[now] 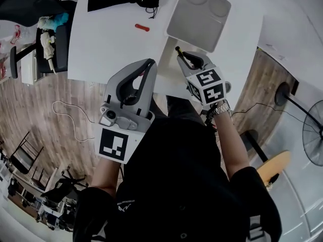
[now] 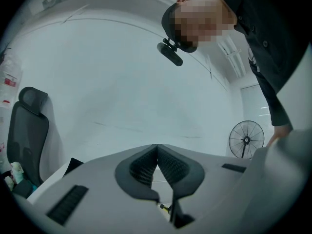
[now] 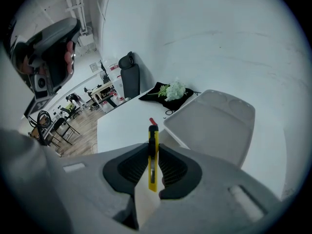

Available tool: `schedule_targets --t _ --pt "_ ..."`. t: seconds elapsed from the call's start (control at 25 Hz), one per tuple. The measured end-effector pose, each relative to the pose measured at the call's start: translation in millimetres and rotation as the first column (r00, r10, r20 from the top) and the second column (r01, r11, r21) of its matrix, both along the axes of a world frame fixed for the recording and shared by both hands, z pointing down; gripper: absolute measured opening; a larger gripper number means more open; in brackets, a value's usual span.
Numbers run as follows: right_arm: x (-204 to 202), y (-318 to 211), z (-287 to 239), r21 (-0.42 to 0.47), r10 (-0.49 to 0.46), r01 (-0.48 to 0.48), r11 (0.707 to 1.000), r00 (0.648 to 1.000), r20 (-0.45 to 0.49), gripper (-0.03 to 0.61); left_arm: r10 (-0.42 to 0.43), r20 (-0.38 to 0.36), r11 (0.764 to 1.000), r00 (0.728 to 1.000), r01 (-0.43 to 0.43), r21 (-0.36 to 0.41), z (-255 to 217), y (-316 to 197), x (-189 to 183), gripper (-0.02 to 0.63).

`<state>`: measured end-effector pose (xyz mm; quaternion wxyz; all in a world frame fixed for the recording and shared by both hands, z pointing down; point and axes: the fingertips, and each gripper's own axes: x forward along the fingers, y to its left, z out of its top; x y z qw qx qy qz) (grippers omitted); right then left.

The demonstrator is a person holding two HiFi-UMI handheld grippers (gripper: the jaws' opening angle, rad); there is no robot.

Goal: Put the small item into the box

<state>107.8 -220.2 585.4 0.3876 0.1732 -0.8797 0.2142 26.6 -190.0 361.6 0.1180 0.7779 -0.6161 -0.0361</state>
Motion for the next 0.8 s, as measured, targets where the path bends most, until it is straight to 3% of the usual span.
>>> schedule_targets --t 0.36,0.56,0.8 --pt "-6.3 12.1 47.5 -0.055 -0.049 0.044 0.998 0.995 -0.09 0.067 -0.056 0.003 0.998 0.998 0.056 -0.009 3.4 7.1 -2.6 0.005" --pt "0.0 12.3 70.3 -0.059 -0.07 0.06 0.996 0.98 -0.189 0.067 -0.084 0.004 0.996 0.996 0.084 -0.022 6.7 16.2 -7.4 0.005" --pt "-7.2 17.6 79.8 -0.08 -0.121 0.105 0.991 0.965 -0.234 0.067 -0.12 0.001 0.992 0.993 0.12 -0.028 10.5 23.1 -14.6 0.005"
